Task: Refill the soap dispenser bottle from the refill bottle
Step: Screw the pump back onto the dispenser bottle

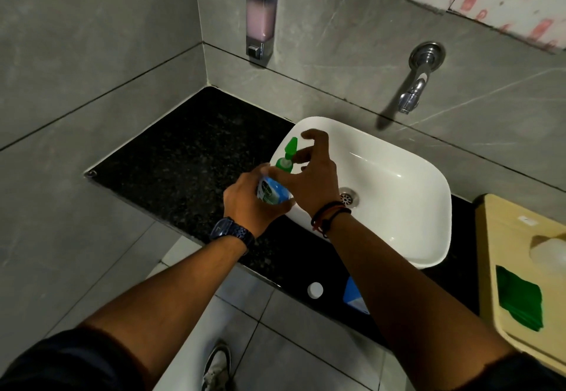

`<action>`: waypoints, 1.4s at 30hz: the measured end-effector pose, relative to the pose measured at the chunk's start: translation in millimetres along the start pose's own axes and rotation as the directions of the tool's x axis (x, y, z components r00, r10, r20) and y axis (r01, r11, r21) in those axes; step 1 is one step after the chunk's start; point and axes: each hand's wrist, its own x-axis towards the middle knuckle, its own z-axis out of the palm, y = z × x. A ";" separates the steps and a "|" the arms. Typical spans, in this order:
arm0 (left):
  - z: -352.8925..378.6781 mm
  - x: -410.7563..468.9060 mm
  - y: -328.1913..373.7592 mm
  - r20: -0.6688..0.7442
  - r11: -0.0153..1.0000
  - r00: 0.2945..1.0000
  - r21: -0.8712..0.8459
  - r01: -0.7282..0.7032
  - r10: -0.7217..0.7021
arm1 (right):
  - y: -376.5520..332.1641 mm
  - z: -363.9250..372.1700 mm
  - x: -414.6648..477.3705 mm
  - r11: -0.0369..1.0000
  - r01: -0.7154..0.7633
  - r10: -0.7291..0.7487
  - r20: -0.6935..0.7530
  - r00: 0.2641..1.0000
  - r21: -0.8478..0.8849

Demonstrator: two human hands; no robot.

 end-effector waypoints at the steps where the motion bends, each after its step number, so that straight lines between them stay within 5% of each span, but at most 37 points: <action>1: -0.9 0.6 0.4 0.012 1.000 1.000 -0.004 0.024 -0.024 | 0.1 0.1 -0.7 1.000 0.001 -0.002 0.025 1.000 0.026; 17: 0.3 0.3 5.4 -0.008 1.000 1.000 -0.005 0.008 -0.008 | 12.1 2.7 -1.6 0.998 -0.038 0.041 -0.066 0.997 0.045; 29: 1.6 4.4 4.4 0.011 0.991 0.991 0.038 0.129 -0.130 | 18.3 0.3 3.9 0.994 0.018 -0.022 0.032 0.999 0.109; 42: 0.8 3.0 7.7 0.006 0.997 0.997 0.011 0.077 -0.077 | 16.6 1.9 4.7 0.991 -0.016 0.019 -0.017 1.000 0.135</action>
